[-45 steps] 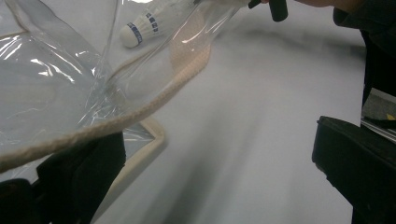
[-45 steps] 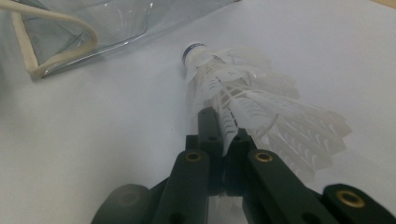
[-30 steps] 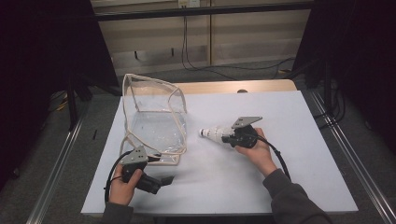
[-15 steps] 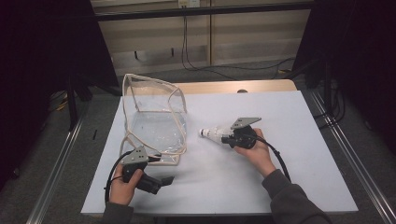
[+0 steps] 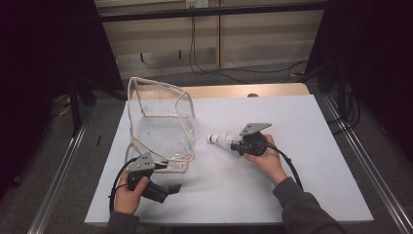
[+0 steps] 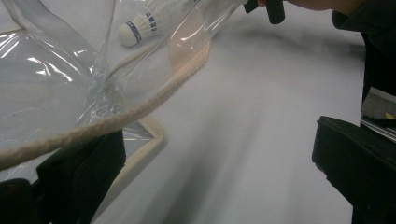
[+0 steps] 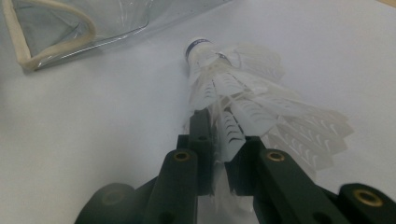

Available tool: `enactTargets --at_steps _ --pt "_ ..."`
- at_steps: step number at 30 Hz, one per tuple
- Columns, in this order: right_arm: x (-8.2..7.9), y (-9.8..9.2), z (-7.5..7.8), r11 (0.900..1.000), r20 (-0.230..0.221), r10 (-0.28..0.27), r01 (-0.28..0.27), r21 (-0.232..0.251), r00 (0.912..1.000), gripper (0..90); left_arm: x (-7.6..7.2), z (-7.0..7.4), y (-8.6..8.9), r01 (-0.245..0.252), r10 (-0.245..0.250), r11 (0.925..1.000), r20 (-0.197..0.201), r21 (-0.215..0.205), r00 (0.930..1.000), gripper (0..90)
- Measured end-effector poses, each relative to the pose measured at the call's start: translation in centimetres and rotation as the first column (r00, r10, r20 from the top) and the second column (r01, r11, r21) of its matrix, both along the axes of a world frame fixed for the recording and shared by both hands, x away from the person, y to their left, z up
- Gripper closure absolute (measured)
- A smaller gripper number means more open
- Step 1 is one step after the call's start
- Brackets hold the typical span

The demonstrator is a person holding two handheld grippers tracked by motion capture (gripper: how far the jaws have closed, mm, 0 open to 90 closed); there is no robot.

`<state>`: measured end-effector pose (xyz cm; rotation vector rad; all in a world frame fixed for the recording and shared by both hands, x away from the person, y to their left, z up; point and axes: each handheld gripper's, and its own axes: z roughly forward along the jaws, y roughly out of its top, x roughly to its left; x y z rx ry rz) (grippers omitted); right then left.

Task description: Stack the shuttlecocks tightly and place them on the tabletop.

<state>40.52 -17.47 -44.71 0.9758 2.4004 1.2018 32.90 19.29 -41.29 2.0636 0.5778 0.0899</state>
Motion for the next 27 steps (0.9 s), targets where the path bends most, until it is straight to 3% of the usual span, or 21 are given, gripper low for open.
enactTargets --at_steps 27 --pt "-0.54 -0.72 0.14 1.0 -0.026 -0.02 0.019 -0.005 0.9995 65.8 -0.01 -0.03 -0.05 -0.006 0.006 1.0 0.006 0.001 1.0 2.8"
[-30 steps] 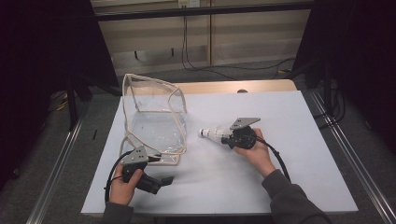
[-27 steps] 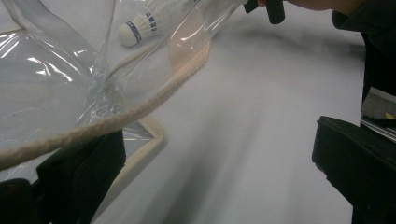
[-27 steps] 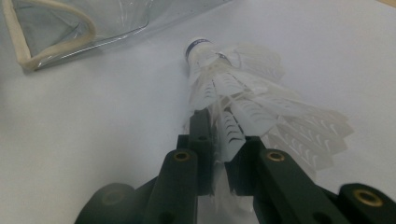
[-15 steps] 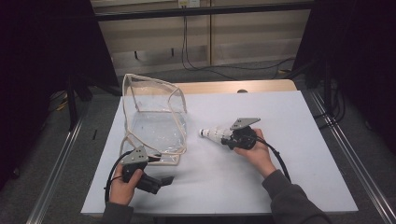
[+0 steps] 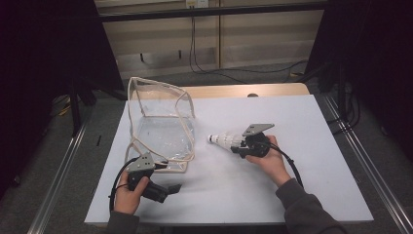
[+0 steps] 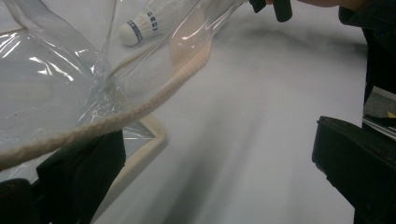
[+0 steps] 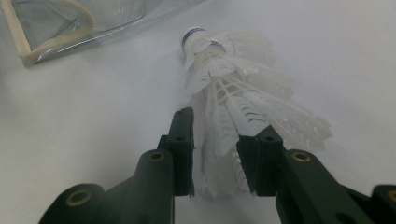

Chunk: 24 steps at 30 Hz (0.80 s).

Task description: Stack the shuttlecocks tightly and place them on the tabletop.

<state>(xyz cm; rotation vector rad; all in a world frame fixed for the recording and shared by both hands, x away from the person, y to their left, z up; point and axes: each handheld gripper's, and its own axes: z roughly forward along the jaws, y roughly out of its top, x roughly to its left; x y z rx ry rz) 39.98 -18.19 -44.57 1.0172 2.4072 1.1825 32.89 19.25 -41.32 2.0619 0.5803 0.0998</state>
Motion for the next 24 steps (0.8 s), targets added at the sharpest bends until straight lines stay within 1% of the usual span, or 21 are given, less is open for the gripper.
enactTargets --at_steps 3,5,11,15,17,20,24 --pt "-0.2 -0.2 0.0 1.0 0.002 -0.002 0.002 0.001 1.0 64.4 0.0 0.0 0.0 0.002 -0.002 1.0 0.001 0.003 1.0 2.8" --pt "-0.3 -0.5 0.0 1.0 -0.006 -0.005 0.005 0.004 1.0 63.6 0.0 0.0 0.0 -0.002 0.002 1.0 -0.002 0.0 1.0 2.8" --pt "-0.7 -1.0 0.1 1.0 -0.014 -0.017 0.017 0.026 0.9998 61.1 0.0 0.0 0.0 0.0 0.0 1.0 0.0 0.005 1.0 2.8" --pt "-0.8 -1.2 0.3 0.999 -0.018 -0.027 0.028 0.037 0.9995 55.8 0.0 0.1 0.1 0.0 0.0 1.0 0.002 0.004 1.0 2.8" --pt "-0.8 -1.3 0.3 0.999 -0.018 -0.03 0.031 0.041 0.9994 54.9 -0.1 0.1 0.0 -0.002 0.002 1.0 -0.001 0.004 1.0 2.8" --pt "-0.9 -1.2 0.3 0.998 -0.027 -0.025 0.027 0.059 0.9993 51.5 -0.1 0.1 0.1 -0.001 0.001 1.0 0.002 0.005 1.0 2.8" --pt "-0.9 -1.1 0.4 0.995 -0.033 -0.035 0.038 0.092 0.9988 43.8 -0.1 0.1 0.0 -0.002 0.002 1.0 0.0 0.002 1.0 2.8"
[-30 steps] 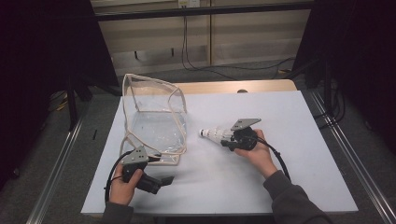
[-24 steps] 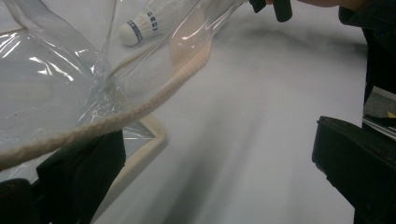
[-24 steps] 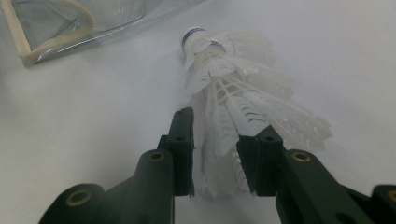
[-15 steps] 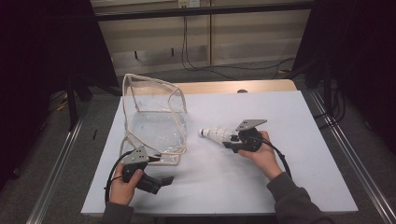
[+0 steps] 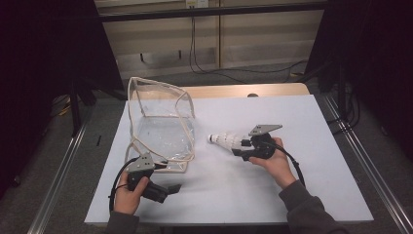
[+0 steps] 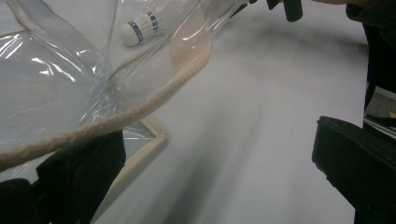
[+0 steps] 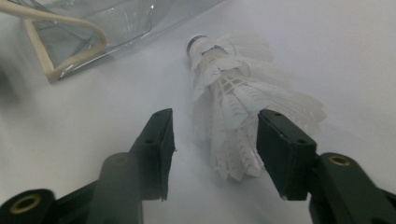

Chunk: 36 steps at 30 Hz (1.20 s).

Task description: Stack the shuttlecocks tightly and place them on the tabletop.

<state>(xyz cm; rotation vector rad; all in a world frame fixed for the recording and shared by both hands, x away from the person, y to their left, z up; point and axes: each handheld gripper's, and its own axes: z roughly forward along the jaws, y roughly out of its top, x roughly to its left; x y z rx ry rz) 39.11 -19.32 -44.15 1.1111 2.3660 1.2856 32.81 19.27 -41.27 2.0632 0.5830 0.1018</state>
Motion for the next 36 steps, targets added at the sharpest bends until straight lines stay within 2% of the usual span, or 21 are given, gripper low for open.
enactTargets --at_steps 8,16,25,36 --pt "0.1 0.1 -0.1 0.999 -0.017 -0.034 0.035 0.038 0.9993 32.5 0.0 0.0 0.0 0.001 -0.001 1.0 0.002 0.004 1.0 2.8" --pt "0.2 0.6 -0.2 0.999 -0.035 -0.035 0.036 0.025 0.9988 26.8 0.0 0.0 0.0 0.002 -0.002 1.0 -0.001 0.001 1.0 2.8" --pt "0.3 1.0 -0.3 0.999 -0.032 -0.047 0.047 0.024 0.9984 19.0 0.0 0.0 0.0 0.001 -0.001 1.0 0.0 0.001 1.0 2.8" --pt "0.5 1.5 -0.5 0.998 -0.044 -0.054 0.055 0.027 0.9976 18.3 0.0 0.0 0.0 0.0 0.0 1.0 0.001 -0.001 1.0 2.8"
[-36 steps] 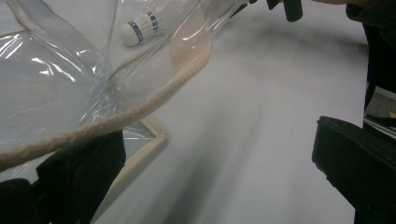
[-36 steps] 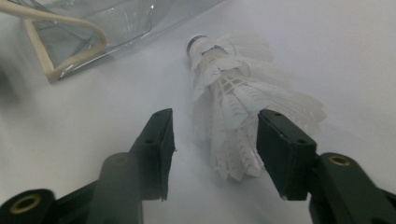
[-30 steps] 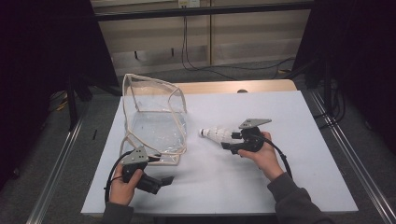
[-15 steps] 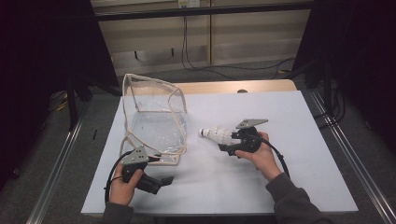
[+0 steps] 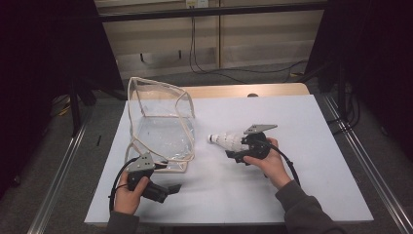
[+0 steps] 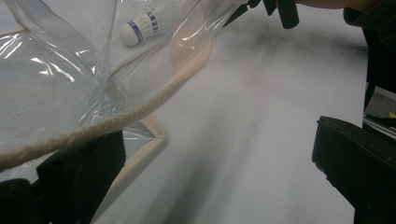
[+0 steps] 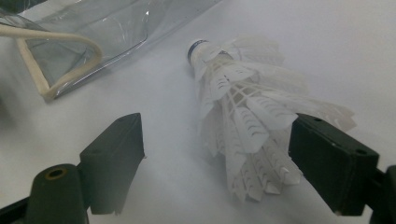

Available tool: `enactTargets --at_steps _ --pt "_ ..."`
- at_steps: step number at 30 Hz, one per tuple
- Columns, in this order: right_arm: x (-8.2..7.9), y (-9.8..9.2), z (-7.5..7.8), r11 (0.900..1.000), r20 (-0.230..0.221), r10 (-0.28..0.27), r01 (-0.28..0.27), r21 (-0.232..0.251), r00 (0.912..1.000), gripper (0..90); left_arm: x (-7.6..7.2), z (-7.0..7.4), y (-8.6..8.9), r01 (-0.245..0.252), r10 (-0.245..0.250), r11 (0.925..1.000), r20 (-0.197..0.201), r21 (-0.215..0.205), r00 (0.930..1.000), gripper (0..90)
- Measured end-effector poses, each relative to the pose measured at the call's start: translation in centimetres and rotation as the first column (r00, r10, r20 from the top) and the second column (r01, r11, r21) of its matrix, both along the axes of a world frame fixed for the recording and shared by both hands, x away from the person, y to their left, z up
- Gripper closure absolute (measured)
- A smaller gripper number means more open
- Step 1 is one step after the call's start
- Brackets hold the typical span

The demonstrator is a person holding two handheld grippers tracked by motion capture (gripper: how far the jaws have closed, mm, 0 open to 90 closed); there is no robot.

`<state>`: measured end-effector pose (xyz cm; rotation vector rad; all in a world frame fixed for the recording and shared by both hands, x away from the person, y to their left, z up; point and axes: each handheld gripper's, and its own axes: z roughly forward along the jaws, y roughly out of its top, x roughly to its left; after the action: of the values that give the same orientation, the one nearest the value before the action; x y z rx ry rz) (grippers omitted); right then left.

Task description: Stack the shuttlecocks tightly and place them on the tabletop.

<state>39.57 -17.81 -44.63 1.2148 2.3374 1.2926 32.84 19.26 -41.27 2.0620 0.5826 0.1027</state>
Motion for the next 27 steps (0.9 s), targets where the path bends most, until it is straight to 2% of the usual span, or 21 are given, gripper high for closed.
enactTargets --at_steps 7,19,27 --pt "0.0 0.3 -0.1 1.0 0.002 -0.014 0.014 -0.005 0.9999 22.3 0.0 0.0 0.0 0.001 -0.001 1.0 -0.001 0.002 1.0 2.8" --pt "0.2 1.0 -0.2 0.998 0.031 -0.047 0.048 -0.03 0.9984 41.1 0.0 0.0 0.0 -0.001 0.001 1.0 0.002 0.003 1.0 2.8" --pt "0.4 1.5 -0.3 0.997 0.036 -0.062 0.064 -0.04 0.9974 46.6 0.0 0.0 0.0 -0.001 0.001 1.0 0.002 0.003 1.0 2.8"
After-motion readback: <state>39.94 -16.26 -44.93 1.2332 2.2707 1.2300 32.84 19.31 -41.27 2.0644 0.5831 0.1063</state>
